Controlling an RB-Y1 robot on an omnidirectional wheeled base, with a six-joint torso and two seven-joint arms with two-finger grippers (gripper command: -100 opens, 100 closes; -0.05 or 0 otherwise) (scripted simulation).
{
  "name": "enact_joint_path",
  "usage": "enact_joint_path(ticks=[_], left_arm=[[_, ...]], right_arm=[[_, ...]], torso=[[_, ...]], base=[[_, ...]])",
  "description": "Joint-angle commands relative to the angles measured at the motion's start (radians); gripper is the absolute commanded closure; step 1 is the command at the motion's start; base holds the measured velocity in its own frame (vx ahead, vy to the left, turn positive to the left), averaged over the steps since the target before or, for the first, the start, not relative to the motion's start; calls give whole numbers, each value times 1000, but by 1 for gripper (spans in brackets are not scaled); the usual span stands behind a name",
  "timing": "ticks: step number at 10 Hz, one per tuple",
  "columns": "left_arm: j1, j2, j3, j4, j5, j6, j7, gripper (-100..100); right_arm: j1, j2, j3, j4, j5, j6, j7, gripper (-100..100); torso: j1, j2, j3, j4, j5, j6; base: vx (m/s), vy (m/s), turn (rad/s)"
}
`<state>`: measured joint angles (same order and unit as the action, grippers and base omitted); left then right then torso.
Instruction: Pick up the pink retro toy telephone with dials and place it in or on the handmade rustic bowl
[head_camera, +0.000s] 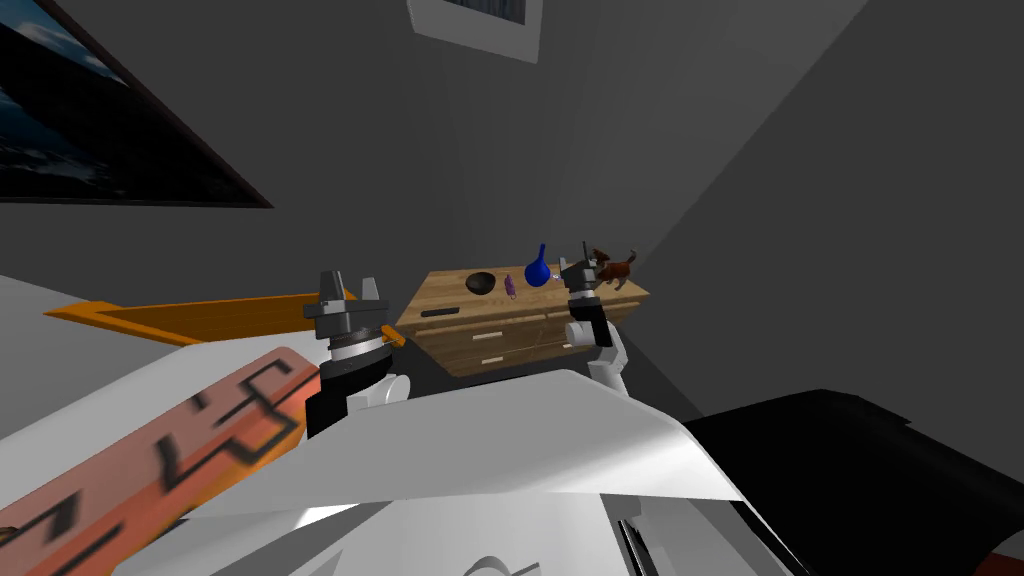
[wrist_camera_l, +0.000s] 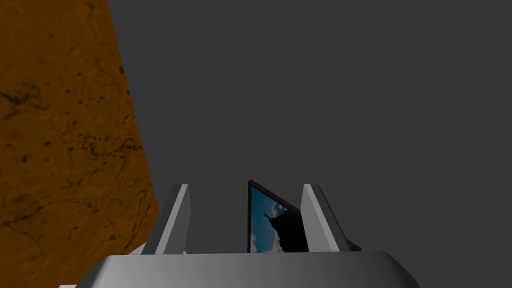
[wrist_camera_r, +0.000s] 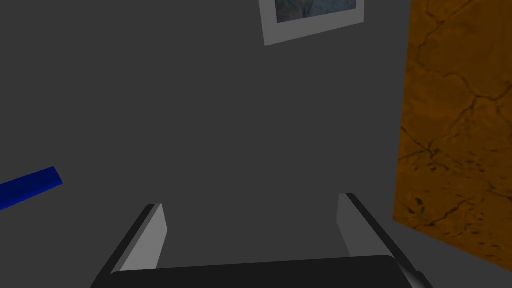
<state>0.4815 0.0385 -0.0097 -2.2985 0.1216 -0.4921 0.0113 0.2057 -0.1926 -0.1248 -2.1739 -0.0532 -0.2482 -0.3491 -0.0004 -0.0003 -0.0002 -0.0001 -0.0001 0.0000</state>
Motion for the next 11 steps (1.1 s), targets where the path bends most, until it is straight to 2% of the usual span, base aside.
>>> enact_joint_path(ticks=[1,2,3,4,5,6,7,8,9,10,11], left_arm=[[0,0,0,0,0,0,0,0],[0,0,0,0,0,0,0,0],[0,0,0,0,0,0,0,0],[0,0,0,0,0,0,0,0],[0,0,0,0,0,0,0,0],[0,0,0,0,0,0,0,0],[0,0,0,0,0,0,0,0],[0,0,0,0,0,0,0,0],[0,0,0,0,0,0,0,0],[0,0,0,0,0,0,0,0],[0,0,0,0,0,0,0,0]], right_arm=[[-18,-6,-8,14,-2,20,-43,-100],[-53,-12,-21,29,-2,63,-74,-100],[-53,-12,-21,29,-2,63,-98,-100],[-88,-17,-33,46,-3,104,-129,-100],[-88,-17,-33,46,-3,106,-154,-100],[-123,-22,-46,63,-3,148,-185,-100],[-123,-22,-46,63,-3,151,-211,-100],[-157,-25,-58,81,-3,192,-241,-100],[-157,-25,-58,81,-3,195,-269,-100],[-192,-28,-71,99,-3,237,-297,-100],[-192,-28,-71,99,-3,240,-326,-100]], torso=[[0,0,0,0,0,0],[0,0,0,0,0,1],[0,0,0,0,0,0],[0,0,0,0,0,1],[0,0,0,0,0,0],[0,0,0,0,0,1],[0,0,0,0,0,0],[0,0,0,0,0,1],[0,0,0,0,0,0],[0,0,0,0,0,1],[1,0,0,0,0,0]], base=[[-3,-9,54],[-4,-7,98],[-4,-7,55],[-5,-6,99],[-4,-8,67],[-6,-6,94],[-5,-6,63],[-6,-3,121],[-5,-4,60],[-7,1,125],[-5,-1,55]])
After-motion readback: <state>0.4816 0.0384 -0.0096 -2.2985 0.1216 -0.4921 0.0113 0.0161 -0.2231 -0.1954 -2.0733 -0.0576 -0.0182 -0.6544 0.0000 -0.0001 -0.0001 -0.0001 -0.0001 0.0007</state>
